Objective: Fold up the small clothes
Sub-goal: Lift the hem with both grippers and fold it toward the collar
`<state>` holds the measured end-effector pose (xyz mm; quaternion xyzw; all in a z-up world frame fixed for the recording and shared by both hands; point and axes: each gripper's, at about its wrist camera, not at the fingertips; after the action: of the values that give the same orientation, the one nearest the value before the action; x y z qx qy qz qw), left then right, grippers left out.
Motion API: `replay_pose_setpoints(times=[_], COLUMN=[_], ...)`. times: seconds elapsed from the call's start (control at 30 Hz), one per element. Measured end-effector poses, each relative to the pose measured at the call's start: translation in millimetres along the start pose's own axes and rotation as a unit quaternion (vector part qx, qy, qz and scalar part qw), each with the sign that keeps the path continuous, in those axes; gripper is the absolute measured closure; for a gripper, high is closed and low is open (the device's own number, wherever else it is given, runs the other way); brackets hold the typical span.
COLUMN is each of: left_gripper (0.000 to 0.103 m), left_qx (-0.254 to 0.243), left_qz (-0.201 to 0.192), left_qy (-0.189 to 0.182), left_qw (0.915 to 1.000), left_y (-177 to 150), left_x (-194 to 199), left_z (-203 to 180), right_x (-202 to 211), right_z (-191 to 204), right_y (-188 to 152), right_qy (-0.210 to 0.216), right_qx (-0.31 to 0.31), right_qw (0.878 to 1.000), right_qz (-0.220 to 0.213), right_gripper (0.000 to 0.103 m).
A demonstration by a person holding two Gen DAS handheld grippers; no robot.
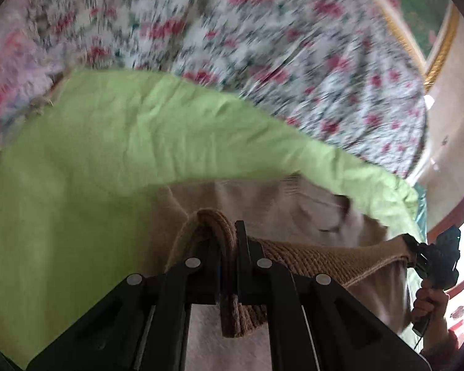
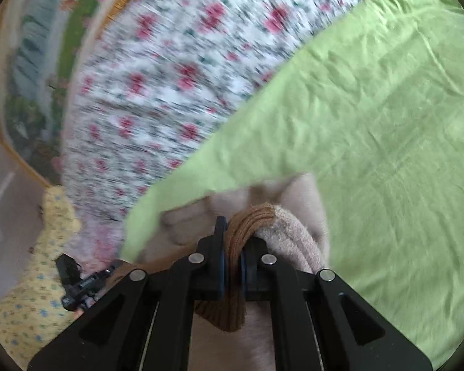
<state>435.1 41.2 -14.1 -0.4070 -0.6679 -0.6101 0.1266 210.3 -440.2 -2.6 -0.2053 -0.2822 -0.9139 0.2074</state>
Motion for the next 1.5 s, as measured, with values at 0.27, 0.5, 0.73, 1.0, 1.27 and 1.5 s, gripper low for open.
replay_pose_setpoints(times=[0.27,0.5,0.73,1.0,1.27,1.5], left_gripper=[0.093,0.089,0.086,0.095,0.102,0.096], left_qx=[0.017,-0.018,-0.161,-0.114,-0.018,0.054], left_qz=[0.018,-0.012,0.078,0.112,0.081,0.031], left_qy=[-0.014,-0.102,-0.153,-0.148,-0.122,-0.052], left_qw=[0.9996,0.9946,0.9719,0.9761,0.989,0.9967], left_y=[-9.3,-37.9,-68.4,-50.3,-18.9,-28.4], left_x=[-32.7,57.6,20.8,-34.5,-51.7,-14.7], left_z=[19.8,-22.6,-141.4,-98.3,-8.2,22.0], right_x=[-12.7,49.7,-16.0,-87.5,-76.4,-23.7], right_z=[-21.3,10.6,91.8,61.2,-4.1,-4.0], right_y=[4.9,-13.5,-111.9,-94.9,-4.0,-12.6], right_qy=[-0.025,-0.003,0.025,-0.037,-0.111,-0.117], right_qx=[-0.023,0.003,0.175,0.147,0.004,0.002], right_qw=[0.999,1.0,0.971,0.963,0.992,0.993], right_qz=[0.017,-0.025,0.162,0.222,0.06,-0.029], right_gripper=[0.086,0.078,0.078,0.088,0.1,0.095])
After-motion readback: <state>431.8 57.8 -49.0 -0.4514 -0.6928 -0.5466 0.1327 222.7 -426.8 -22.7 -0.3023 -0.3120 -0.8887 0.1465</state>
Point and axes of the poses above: each gripper's, at about its wrist camera, not at the fingertips, and x roughly against the way its jaws point, z to its left, y to its top, and after that the axes turned 14 degrees about -x, right-handed
